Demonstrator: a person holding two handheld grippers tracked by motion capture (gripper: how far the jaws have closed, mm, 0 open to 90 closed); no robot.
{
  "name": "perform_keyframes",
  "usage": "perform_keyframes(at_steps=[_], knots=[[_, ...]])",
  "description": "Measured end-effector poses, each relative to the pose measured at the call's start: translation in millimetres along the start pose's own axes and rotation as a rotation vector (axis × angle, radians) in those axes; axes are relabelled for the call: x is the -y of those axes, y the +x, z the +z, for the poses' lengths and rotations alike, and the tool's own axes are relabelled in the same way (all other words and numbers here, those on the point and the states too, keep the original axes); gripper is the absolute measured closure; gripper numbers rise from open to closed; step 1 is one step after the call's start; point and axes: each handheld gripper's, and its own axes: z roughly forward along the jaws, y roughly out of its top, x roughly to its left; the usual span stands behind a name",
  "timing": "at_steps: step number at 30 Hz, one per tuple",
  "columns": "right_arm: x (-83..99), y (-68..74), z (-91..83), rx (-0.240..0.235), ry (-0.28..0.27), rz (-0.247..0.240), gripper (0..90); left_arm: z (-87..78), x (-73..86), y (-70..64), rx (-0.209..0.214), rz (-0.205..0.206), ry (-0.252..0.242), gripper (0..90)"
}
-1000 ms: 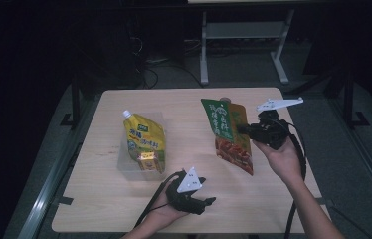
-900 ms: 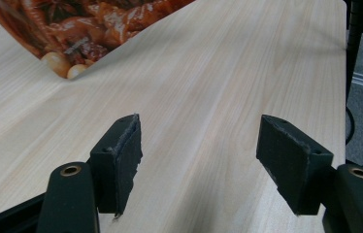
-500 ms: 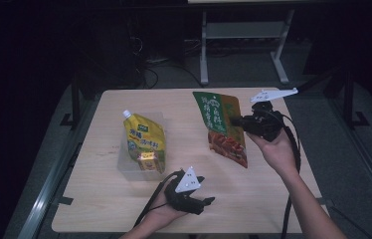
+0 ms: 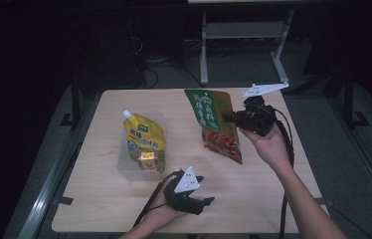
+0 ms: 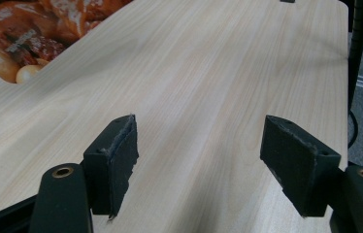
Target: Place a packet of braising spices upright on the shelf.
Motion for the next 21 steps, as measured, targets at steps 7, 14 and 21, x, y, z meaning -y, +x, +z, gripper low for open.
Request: perform_keyframes(at_steps=[7, 14, 21], knots=[[-11.7, 6.4, 6.2, -0.013, -0.007, -0.016, 90.0, -1.3, 0.1, -0.6, 0.002, -0.005, -0.004, 28.8], [-25.6, 12.4, 14.7, -0.035, -0.018, -0.042, 90.0, -2.3, 1.0, 1.1, 0.0, 0.003, -0.002, 28.7], [-39.8, 18.9, 24.3, -0.05, -0.029, -0.063, 90.0, -3.1, 1.5, 1.8, 0.002, -0.007, -0.011, 28.5]])
